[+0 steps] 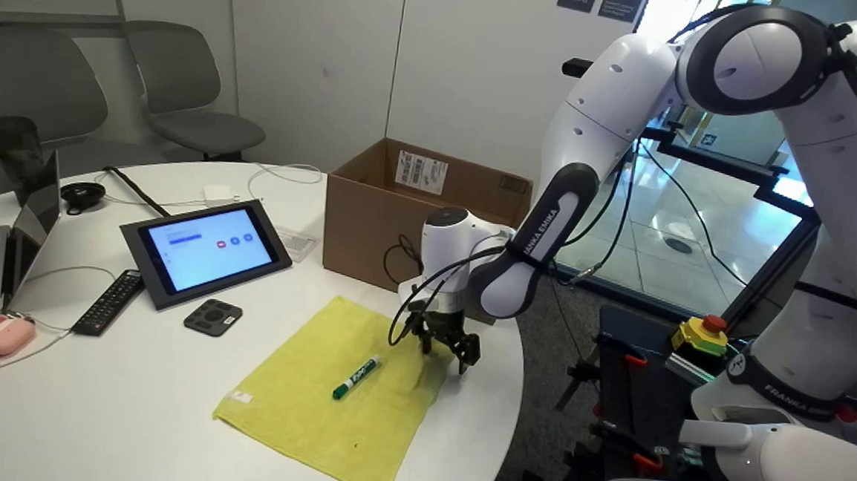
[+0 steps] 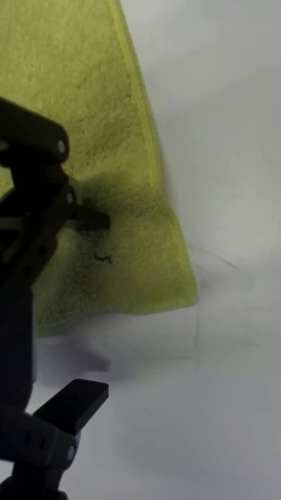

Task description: Put the marker on the towel, fold the towel, and then put the folded towel in the box

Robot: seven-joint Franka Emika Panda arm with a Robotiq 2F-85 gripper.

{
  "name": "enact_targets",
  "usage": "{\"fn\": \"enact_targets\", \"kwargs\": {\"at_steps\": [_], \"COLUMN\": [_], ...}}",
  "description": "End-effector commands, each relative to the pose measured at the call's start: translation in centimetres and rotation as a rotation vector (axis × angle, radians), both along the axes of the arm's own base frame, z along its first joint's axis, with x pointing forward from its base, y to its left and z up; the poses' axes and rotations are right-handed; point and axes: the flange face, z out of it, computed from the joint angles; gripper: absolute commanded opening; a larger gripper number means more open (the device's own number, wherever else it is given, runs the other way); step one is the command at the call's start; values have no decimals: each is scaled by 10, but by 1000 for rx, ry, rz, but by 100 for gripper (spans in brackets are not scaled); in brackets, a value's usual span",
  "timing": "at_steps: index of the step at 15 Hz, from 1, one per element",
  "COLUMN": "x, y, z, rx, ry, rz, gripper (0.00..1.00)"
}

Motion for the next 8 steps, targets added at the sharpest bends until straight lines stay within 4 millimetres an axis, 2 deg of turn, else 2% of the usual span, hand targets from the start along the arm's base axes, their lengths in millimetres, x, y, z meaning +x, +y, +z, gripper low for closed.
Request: {"fn": "enact_targets", "kwargs": {"at_steps": [1, 6, 8], "x": [-18, -47, -54], "y": [-9, -15, -16], "z": [-7, -17, -20], "rx": [47, 80, 80], "ry": [-63, -95, -97], "rz": [11, 1, -9], "gripper": [100, 100, 92]}}
